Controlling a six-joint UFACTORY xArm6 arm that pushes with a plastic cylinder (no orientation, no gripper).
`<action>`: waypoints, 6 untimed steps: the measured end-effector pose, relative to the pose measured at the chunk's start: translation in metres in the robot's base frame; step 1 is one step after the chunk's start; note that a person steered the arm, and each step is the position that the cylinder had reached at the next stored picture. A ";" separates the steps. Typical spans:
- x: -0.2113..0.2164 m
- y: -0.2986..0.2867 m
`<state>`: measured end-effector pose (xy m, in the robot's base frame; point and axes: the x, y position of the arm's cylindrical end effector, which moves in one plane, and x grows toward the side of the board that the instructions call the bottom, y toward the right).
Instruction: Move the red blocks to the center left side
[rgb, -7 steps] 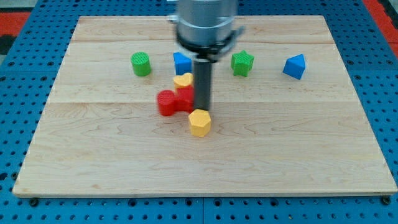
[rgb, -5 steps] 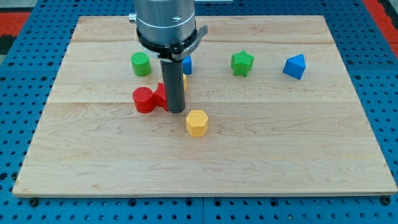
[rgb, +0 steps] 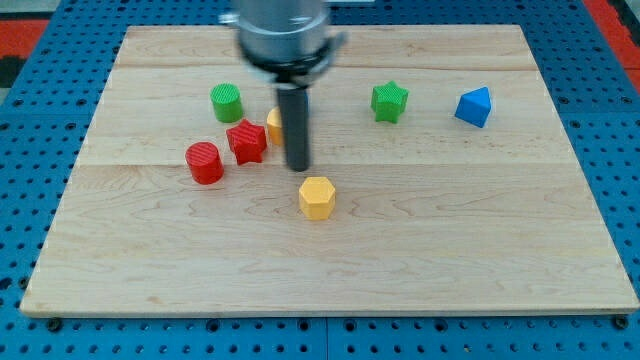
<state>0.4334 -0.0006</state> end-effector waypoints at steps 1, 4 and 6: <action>-0.040 0.022; 0.004 -0.122; 0.066 -0.145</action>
